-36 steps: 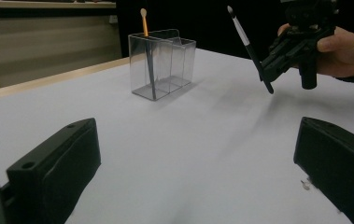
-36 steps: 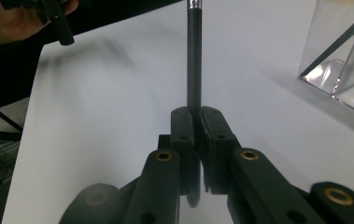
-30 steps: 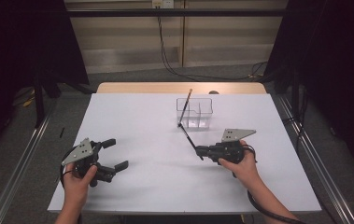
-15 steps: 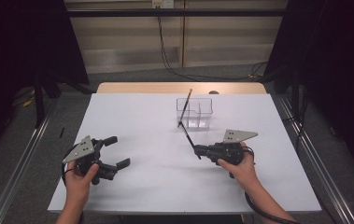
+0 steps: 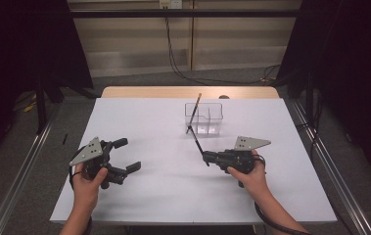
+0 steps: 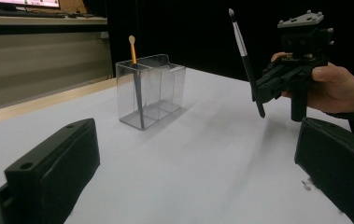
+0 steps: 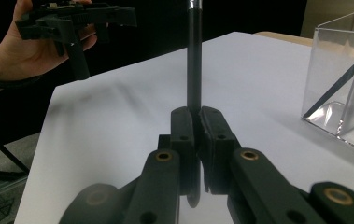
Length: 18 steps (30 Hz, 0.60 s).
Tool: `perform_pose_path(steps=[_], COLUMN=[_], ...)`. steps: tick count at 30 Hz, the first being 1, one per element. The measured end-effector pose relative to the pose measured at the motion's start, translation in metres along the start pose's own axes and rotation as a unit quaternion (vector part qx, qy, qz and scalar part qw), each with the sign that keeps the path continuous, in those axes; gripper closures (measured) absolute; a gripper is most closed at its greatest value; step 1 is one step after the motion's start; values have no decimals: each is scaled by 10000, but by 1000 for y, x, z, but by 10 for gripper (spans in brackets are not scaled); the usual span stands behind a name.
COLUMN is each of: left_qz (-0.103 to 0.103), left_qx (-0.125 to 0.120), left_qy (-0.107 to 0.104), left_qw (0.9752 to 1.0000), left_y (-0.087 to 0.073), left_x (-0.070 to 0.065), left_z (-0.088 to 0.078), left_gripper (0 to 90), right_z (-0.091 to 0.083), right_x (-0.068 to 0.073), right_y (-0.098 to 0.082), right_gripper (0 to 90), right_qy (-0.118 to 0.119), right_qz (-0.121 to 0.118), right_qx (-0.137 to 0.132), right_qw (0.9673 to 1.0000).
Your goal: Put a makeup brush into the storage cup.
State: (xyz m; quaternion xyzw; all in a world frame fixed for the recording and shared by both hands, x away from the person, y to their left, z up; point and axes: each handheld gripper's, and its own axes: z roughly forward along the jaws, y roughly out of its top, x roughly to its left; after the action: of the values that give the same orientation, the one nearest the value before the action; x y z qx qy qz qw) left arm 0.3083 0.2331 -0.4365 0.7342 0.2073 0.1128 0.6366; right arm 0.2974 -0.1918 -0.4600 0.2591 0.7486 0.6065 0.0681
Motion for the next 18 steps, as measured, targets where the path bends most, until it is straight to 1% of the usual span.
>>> perform_pose_path(steps=[2, 6, 9, 13, 18], left_qz=[-20, 18, -37, 17, 37], left_qx=[19, 109, 77, 99, 65], left_qy=[-52, -172, -270, -337, -464], left_qw=[10000, 9998, 9996, 9994, 9989], left_y=[0, 1, 2, 5, 9], left_x=[-1, -3, -4, -6, -9], left_z=[3, 11, 18, 26, 42], left_gripper=[0, 0, 0, 0, 0], right_z=[0, 0, 1, 2, 2], right_x=[0, 0, 0, 0, 0], right_y=[0, 0, 0, -1, -1], right_gripper=[846, 846, 846, 846, 846], right_qy=[-8, -8, -12, 11, 20], right_qz=[-1, 34, 38, 39, 76], right_qx=[-7, -15, -13, -12, -51], right_qw=[10000, 10000, 10000, 10000, 10000])
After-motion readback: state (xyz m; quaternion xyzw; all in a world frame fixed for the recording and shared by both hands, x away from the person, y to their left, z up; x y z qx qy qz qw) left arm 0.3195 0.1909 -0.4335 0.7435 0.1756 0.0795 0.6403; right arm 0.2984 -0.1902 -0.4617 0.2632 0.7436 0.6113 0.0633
